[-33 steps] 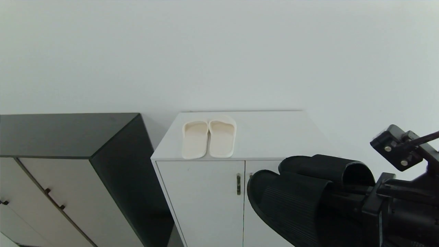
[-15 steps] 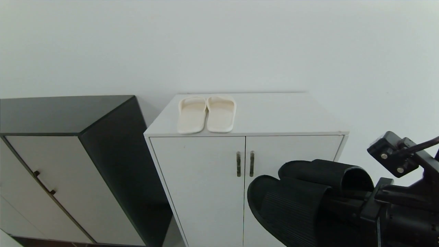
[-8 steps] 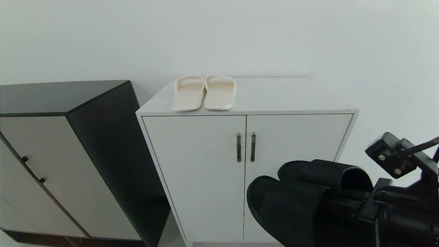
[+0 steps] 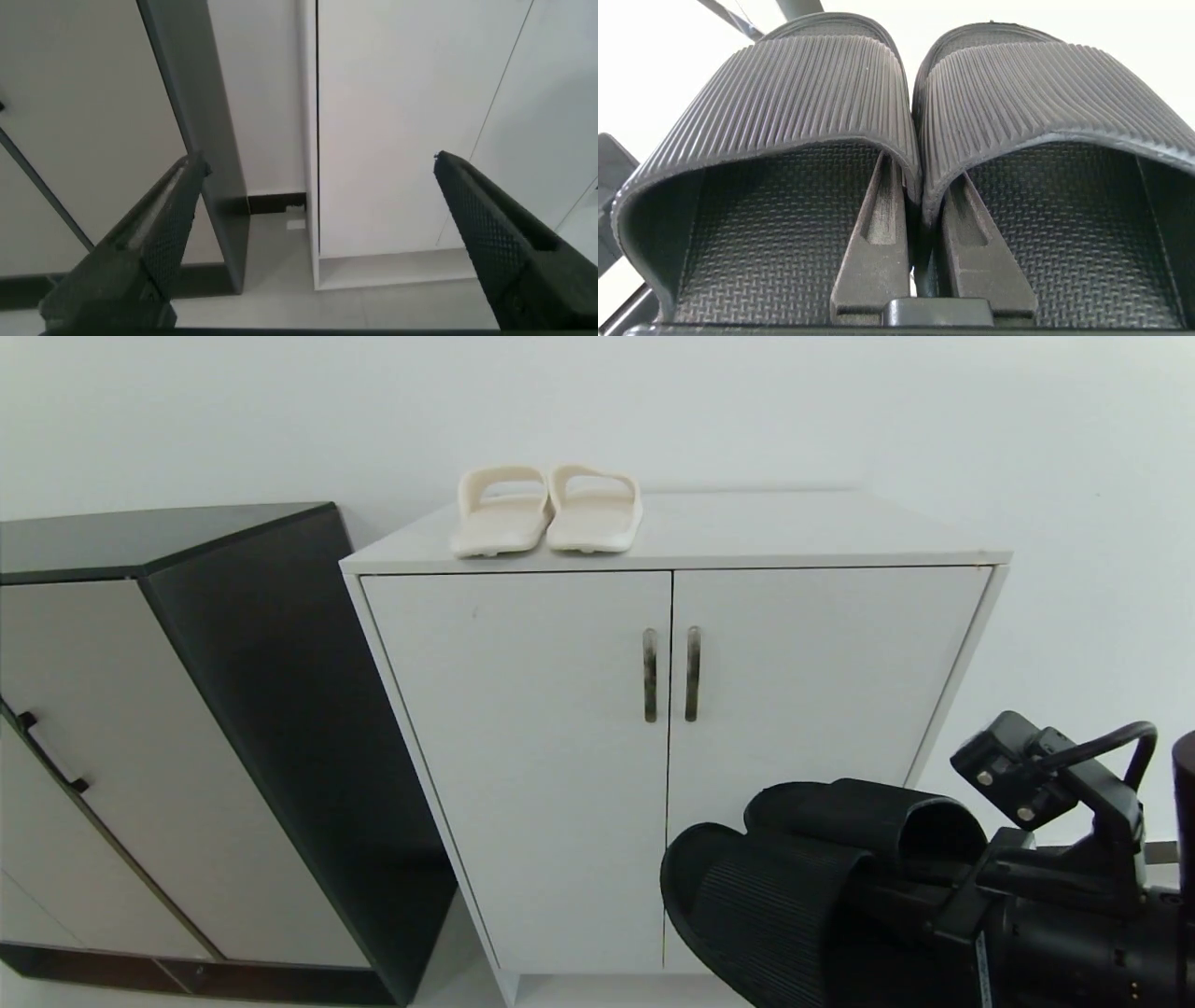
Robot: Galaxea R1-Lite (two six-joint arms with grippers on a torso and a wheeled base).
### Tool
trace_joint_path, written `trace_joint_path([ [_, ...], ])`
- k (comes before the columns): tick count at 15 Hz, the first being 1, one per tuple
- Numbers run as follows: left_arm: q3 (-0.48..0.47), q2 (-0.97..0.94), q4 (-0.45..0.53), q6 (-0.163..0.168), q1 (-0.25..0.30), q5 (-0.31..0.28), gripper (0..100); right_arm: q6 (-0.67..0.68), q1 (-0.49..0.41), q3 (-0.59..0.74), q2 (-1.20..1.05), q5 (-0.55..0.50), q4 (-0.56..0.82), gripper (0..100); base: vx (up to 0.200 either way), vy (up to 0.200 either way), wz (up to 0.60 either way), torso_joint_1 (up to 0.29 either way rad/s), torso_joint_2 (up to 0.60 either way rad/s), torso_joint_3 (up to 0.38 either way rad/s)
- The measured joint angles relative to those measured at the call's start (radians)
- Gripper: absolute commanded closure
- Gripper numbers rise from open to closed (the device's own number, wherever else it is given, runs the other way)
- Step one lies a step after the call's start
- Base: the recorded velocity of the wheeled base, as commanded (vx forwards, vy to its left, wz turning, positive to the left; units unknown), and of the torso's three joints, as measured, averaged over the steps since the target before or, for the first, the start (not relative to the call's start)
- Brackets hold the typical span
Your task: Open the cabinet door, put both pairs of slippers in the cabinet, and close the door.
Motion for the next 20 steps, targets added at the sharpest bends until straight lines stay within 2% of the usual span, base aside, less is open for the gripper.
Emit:
trace_joint_path([
  [4, 0.000, 0.000, 0.001, -0.007, 0.000, 0.000, 0, -0.003, 0.001, 0.008, 0.006, 0.000, -0.001, 100, 0.000, 0.000, 0.00, -0.043, 0.44, 0.391],
  [6, -0.022, 0.020, 0.002, 0.000, 0.000, -0.002, 0, -0.018, 0.003, 0.014, 0.005, 0.000, -0.003, 100, 0.000, 0.000, 0.00, -0.007, 0.22, 0.207],
  [8, -0.124, 0.096, -0.004, -0.037, -0.001, -0.030, 0, -0.024, 0.004, 0.016, 0.004, -0.003, -0.003, 100, 0.000, 0.000, 0.00, 0.002, 0.08, 0.068],
  [9, -0.179, 0.156, -0.003, -0.054, -0.002, -0.076, 0, -0.032, 0.004, 0.016, 0.002, -0.005, -0.003, 100, 0.000, 0.000, 0.00, 0.000, 0.00, 0.000],
  [10, -0.234, 0.224, -0.003, -0.066, -0.005, -0.147, 0, -0.035, 0.004, 0.017, 0.002, -0.006, -0.003, 100, 0.000, 0.000, 0.00, 0.000, 0.00, 0.000],
  [12, -0.339, 0.374, -0.011, -0.079, -0.007, -0.346, 0, -0.036, 0.004, 0.022, -0.006, -0.006, -0.003, 100, 0.000, 0.000, 0.00, 0.000, 0.00, 0.000],
  [13, -0.385, 0.450, -0.021, -0.081, -0.008, -0.427, 0, -0.037, 0.004, 0.027, -0.010, -0.005, -0.003, 100, 0.000, 0.000, 0.00, 0.000, 0.00, 0.000],
  [14, -0.428, 0.534, -0.046, -0.082, -0.013, -0.487, 0, -0.042, 0.004, 0.032, -0.019, -0.003, -0.003, 100, 0.000, 0.000, 0.00, 0.000, 0.00, 0.000],
  [15, -0.460, 0.611, -0.088, -0.084, -0.028, -0.522, 0, -0.044, 0.004, 0.035, -0.029, -0.003, -0.003, 100, 0.000, 0.000, 0.00, 0.000, 0.00, 0.000],
  [17, -0.510, 0.757, -0.200, -0.084, -0.107, -0.541, 0, -0.045, 0.006, 0.036, -0.055, 0.002, -0.001, 100, 0.000, 0.000, 0.00, 0.000, 0.00, 0.000],
  [20, -0.578, 0.926, -0.256, -0.084, -0.326, -0.454, 0, -0.045, 0.035, 0.027, -0.063, 0.003, -0.002, 100, 0.000, 0.000, 0.00, 0.000, 0.00, 0.000],
])
